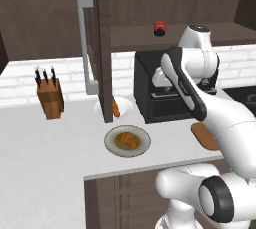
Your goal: From the different types of pastries on the counter, select a croissant and place it on the cutting board. Then retrieve a jar of jam from the cabinet and place it alongside the croissant on the cutting board.
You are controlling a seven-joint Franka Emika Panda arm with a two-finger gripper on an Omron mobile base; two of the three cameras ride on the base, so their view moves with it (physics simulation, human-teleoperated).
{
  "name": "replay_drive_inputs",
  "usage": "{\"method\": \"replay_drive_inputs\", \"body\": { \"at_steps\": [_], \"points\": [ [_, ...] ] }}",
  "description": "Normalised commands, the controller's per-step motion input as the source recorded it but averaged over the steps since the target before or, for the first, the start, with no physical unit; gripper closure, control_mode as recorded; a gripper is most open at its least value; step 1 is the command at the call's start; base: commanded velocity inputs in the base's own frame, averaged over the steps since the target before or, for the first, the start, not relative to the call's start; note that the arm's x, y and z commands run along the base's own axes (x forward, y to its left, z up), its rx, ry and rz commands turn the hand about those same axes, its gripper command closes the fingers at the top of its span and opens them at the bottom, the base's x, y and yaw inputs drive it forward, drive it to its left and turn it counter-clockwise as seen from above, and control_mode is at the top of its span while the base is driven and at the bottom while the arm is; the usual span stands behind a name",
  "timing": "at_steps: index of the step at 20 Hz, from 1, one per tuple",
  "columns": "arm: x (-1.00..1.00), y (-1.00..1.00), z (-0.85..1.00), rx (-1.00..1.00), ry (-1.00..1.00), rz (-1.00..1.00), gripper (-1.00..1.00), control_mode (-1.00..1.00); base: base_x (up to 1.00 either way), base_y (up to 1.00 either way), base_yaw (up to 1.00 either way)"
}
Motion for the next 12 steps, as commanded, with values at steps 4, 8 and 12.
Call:
{"method": "replay_drive_inputs", "body": {
  "at_steps": [4,8,12],
  "points": [
    [-0.1,0.0,-0.04,0.0,0.01,0.0,-1.0,-1.0,0.0,0.0,0.0],
    [-0.26,0.13,-0.19,-0.01,0.0,0.05,-1.0,-1.0,0.0,0.0,0.0],
    [-0.35,0.28,-0.22,-0.02,0.0,0.09,-1.0,-1.0,0.0,0.0,0.0]
  ]
}}
